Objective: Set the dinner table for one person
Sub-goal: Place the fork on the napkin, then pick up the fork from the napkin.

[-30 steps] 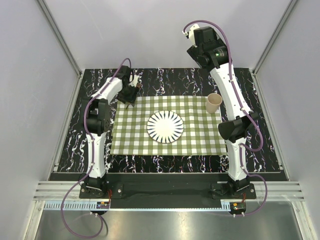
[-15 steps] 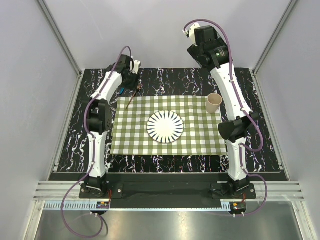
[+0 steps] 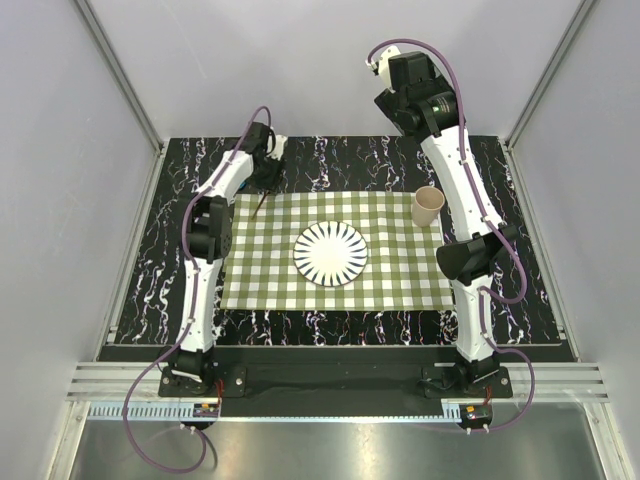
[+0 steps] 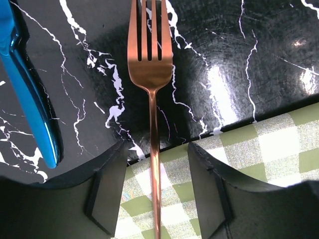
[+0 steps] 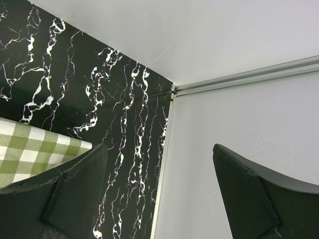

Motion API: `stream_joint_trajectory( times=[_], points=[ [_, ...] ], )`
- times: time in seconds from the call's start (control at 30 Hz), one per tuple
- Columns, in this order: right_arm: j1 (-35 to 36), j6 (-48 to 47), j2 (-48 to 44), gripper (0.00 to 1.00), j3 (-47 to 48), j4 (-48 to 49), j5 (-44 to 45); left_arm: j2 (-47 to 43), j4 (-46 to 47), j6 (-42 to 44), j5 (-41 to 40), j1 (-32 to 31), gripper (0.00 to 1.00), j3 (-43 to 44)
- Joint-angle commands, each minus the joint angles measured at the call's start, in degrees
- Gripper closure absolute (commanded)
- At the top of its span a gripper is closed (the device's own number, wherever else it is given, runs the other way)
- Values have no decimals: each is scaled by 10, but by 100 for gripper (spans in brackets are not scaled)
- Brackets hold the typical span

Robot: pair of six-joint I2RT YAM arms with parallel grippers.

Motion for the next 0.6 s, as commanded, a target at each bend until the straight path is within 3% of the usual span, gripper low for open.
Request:
stream_joint_trajectory(
  times=[0.0,0.13,0.27,0.47,0.57],
  points=[
    [9,-1,-17,6,28,3,6,-11,8,9,-17,-3,44,19],
    [11,-2,-15,7,31,3,6,-12,9,5,-17,-4,47,14],
    [12,0,-16,7,31,2,6,-12,9,5,-16,-4,65,15],
    [12,2,-16,7,34,0,5,-11,9,3,-19,-4,74,17],
    [12,2,-17,7,34,-2,4,-11,9,2,-22,-4,84,16]
  ],
)
